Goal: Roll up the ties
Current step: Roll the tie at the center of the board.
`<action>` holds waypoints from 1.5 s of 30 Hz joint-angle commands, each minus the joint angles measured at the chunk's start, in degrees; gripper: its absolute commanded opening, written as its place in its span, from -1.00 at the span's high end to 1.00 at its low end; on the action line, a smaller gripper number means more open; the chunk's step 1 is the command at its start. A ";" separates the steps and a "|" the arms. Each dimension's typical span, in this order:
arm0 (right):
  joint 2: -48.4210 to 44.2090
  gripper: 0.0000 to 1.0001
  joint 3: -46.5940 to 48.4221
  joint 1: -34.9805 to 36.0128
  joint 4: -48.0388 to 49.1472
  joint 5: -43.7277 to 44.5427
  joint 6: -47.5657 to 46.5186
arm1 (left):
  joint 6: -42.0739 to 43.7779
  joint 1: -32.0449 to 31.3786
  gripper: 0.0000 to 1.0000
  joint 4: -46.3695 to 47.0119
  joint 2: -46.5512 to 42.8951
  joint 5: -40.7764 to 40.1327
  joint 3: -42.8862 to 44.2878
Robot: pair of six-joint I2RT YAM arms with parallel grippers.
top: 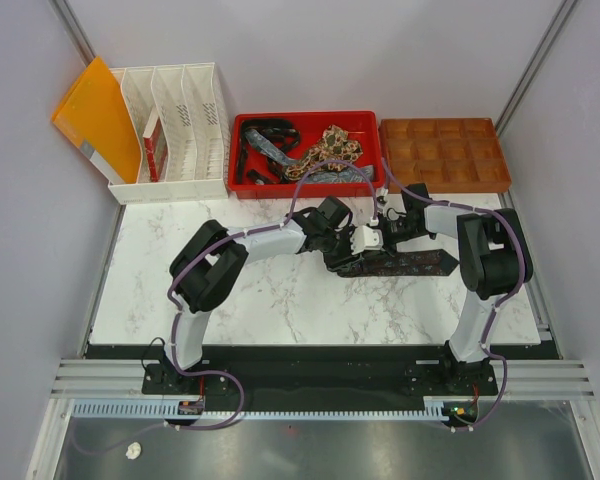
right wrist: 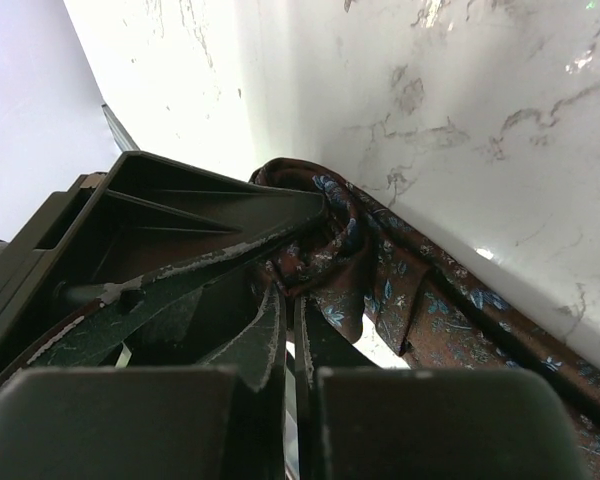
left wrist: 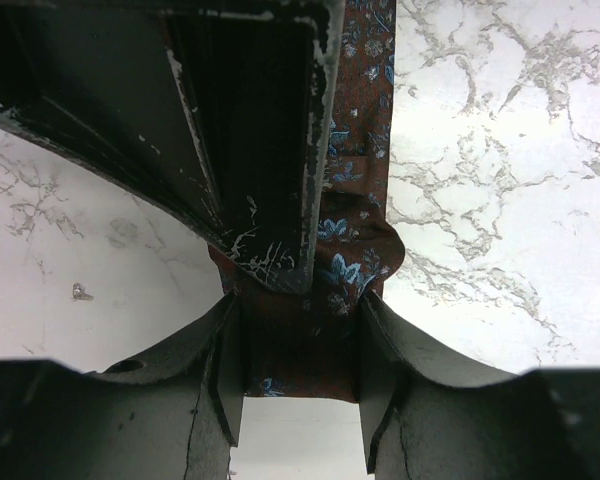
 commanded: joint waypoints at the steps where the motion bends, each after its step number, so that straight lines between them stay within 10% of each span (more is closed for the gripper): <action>1: 2.35 1.00 1.02 -1.50 -2.20 4.85 -3.62 | -0.95 -0.33 0.16 -5.05 1.28 -1.07 -0.38; 19: 6.65 1.00 1.11 -5.37 -4.40 8.01 -13.28 | -4.99 1.52 -0.85 -0.57 -5.93 4.03 -0.90; 45: 7.18 1.00 0.85 0.16 -2.74 11.36 -13.92 | -12.03 3.54 -0.99 12.97 -15.42 7.89 -16.19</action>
